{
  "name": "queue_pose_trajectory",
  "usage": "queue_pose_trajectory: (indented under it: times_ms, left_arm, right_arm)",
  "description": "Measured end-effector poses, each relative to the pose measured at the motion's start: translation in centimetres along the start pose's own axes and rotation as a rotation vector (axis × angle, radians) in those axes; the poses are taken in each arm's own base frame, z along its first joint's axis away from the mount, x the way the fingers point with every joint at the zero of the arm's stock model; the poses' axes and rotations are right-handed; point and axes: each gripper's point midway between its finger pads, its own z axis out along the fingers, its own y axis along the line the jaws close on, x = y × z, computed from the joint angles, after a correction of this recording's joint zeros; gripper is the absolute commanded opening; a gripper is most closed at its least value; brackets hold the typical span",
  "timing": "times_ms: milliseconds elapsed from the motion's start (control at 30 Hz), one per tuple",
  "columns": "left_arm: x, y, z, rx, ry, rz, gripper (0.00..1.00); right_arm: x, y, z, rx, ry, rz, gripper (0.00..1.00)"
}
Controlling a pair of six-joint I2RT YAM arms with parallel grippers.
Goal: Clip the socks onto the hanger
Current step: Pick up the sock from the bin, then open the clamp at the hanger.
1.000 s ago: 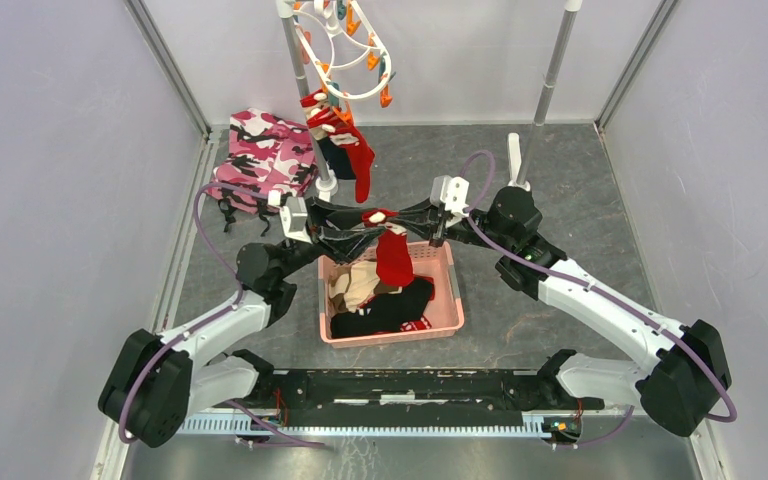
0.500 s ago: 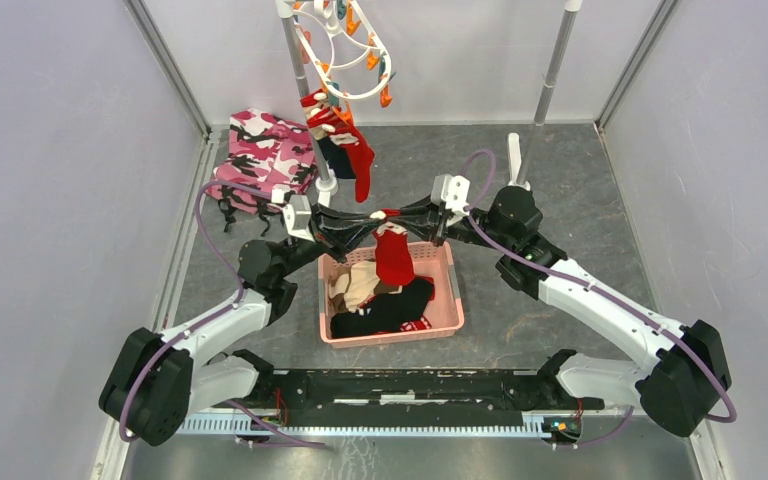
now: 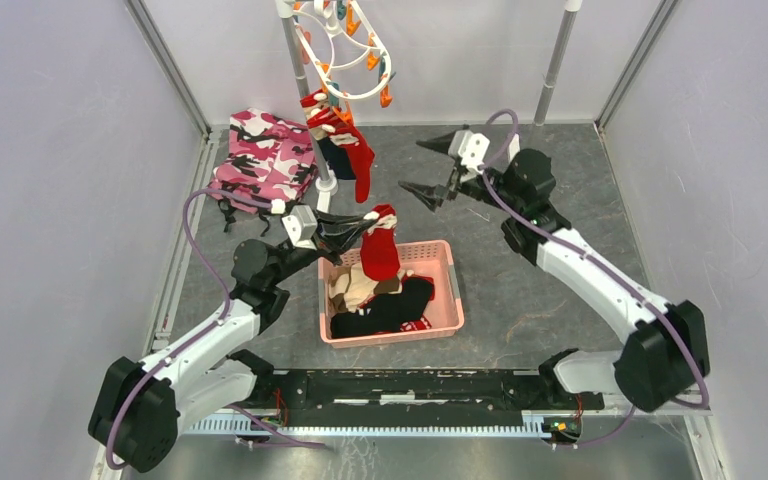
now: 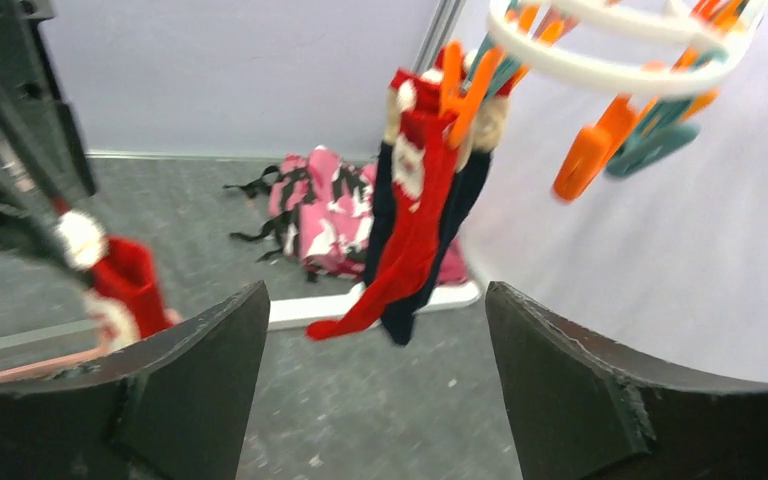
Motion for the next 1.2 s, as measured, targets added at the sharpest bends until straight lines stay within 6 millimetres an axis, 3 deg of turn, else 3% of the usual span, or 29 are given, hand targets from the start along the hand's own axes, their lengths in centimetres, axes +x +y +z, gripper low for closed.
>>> queue_pose_trajectory:
  times_ms: [200,333,467,767,933,1200]
  left_arm:
    - [0.6,0.2,-0.2,-0.009,0.026,0.012,0.02]
    - [0.5,0.2,-0.3,-0.009,0.028,0.030,0.02]
    - [0.4,0.2,-0.4,-0.011,0.028,0.047,0.02]
    - [0.4,0.5,-0.6,-0.031,0.037,0.063,0.02]
    - [0.6,0.6,-0.6,-0.034,0.044,0.059,0.02]
    - [0.8,0.6,-0.7,-0.036,0.056,0.051,0.02]
  right_arm:
    - [-0.4,-4.4,2.7,-0.012,-0.069,-0.175,0.91]
    - [-0.1,-7.9,4.3,-0.037,-0.122,-0.216,0.86]
    - [-0.9,-10.0,6.1,-0.076,-0.181,-0.216,0.79]
    - [-4.5,-10.8,8.0,-0.142,-0.278,-0.197,0.61]
    - [-3.9,-10.9,8.6,-0.164,-0.277,-0.149,0.54]
    - [-3.0,-11.0,8.6,-0.167,-0.259,-0.116,0.54]
